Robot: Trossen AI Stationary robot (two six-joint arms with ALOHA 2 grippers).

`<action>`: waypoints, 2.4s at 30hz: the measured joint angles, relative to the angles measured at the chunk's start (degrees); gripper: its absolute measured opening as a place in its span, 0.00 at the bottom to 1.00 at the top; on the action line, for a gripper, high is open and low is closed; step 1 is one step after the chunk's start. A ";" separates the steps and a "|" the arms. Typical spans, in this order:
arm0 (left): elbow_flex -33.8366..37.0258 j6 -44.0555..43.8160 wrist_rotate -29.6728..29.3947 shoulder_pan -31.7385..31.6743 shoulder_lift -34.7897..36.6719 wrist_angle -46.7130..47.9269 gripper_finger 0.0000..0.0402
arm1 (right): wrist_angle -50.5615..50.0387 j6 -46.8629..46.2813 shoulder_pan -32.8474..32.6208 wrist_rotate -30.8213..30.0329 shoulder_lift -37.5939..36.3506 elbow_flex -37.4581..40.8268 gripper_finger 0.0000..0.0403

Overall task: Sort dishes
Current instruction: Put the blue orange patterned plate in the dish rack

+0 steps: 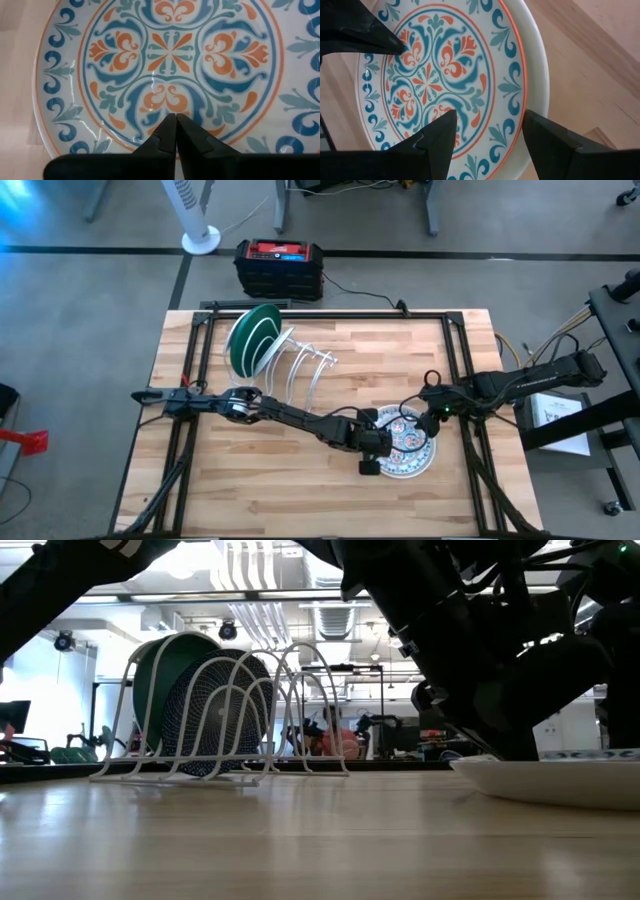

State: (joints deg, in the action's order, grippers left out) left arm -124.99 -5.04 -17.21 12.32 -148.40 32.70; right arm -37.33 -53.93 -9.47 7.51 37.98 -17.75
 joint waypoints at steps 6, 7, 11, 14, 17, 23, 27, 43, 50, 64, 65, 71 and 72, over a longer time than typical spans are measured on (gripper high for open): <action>0.04 0.06 -2.88 0.07 -0.02 -1.79 0.00 | -0.22 0.03 0.00 0.04 -0.02 -0.09 0.48; 0.06 0.38 -3.13 0.07 -0.04 -2.34 0.00 | -0.28 0.01 0.00 0.03 -0.01 -0.09 0.47; 0.08 0.98 -3.57 0.02 -0.07 -3.64 0.00 | -0.80 -0.18 0.00 -0.11 0.00 -0.16 0.41; 0.07 1.07 -3.67 0.00 -0.09 -3.86 0.00 | -1.63 -0.91 0.00 -1.39 -0.02 -0.16 0.35; 0.04 1.07 -3.68 -0.06 -0.09 -3.97 0.00 | -2.20 -0.94 -0.02 -2.56 0.02 -0.16 0.27; 0.02 1.09 -3.70 -0.11 -0.11 -4.15 0.00 | -3.14 -1.07 -0.01 -4.96 0.04 -0.16 0.11; 0.02 1.11 -3.73 -0.11 -0.13 -4.36 0.00 | -3.44 -0.87 0.00 -5.78 0.04 -0.16 0.02; -0.65 3.06 -4.37 -0.11 0.81 -5.09 0.00 | -3.88 1.27 0.00 -6.34 -0.07 -1.82 0.00; -3.80 4.68 -5.29 -0.33 0.81 -4.10 0.00 | -3.65 3.72 -0.04 -6.10 -0.09 -4.04 0.00; -9.79 5.43 -9.00 -0.36 1.58 1.76 0.03 | -5.93 5.79 -0.04 -7.27 -0.02 -5.11 0.00; -9.80 4.86 -8.86 -0.43 1.69 2.41 0.05 | -5.92 5.86 -0.04 -7.36 -0.01 -5.12 0.00; -9.79 -1.34 -10.59 -1.44 4.48 9.32 0.20 | -5.74 7.13 -0.04 -7.52 0.04 -5.12 0.00; -9.93 -2.72 -11.39 -1.87 4.92 10.76 0.23 | -5.74 7.32 -0.04 -7.54 0.03 -5.12 0.00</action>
State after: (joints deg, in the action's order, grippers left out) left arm -134.92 -7.76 -28.60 10.45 -143.48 43.46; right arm -43.07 -46.61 -9.52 -0.03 38.00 -22.87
